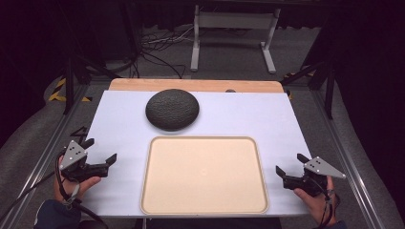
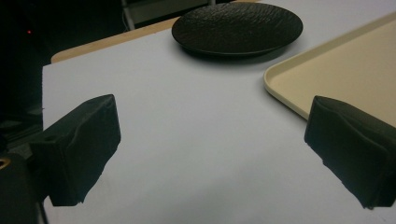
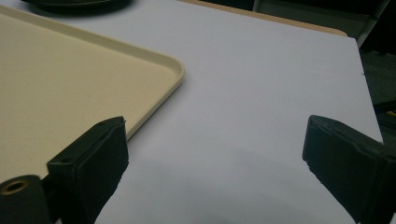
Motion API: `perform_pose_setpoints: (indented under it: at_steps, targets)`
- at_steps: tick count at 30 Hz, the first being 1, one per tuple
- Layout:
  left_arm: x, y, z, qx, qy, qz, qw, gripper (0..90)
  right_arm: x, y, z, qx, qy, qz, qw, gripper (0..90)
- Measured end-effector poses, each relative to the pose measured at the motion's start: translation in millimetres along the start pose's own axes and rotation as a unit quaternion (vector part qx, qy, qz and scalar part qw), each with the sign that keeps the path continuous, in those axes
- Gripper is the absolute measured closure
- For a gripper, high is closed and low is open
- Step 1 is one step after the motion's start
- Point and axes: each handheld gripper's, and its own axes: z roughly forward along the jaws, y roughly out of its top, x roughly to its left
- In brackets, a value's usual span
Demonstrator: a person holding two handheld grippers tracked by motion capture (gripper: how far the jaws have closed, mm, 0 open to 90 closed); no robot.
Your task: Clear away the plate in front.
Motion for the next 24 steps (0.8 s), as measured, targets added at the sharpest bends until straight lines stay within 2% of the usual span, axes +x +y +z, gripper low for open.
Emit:
perform_pose_setpoints:
  at_steps: [3,6,15,17,24]
  targets:
    - [-2.4,-2.3,0.4,0.009,-0.015,0.015,0.9997,5.7,0.5,0.7,-1.0,0.000,-0.002,0.000,1.0000,7.5]
    - [-1.3,-3.2,-0.2,0.010,-0.025,0.008,0.9996,4.9,3.3,1.8,-2.2,-0.001,-0.002,-0.005,1.0000,7.5]
    - [5.0,4.6,4.1,0.016,-0.029,0.010,0.9994,6.6,3.0,1.2,-1.8,0.002,-0.004,-0.003,1.0000,7.5]
    - [5.1,7.1,7.2,0.030,-0.022,0.026,0.9990,6.1,3.2,1.1,-1.9,0.002,-0.004,-0.005,1.0000,7.5]
    - [3.7,14.5,13.6,0.038,-0.012,0.056,0.9976,5.6,3.3,1.1,-1.5,0.003,-0.004,-0.005,1.0000,7.5]
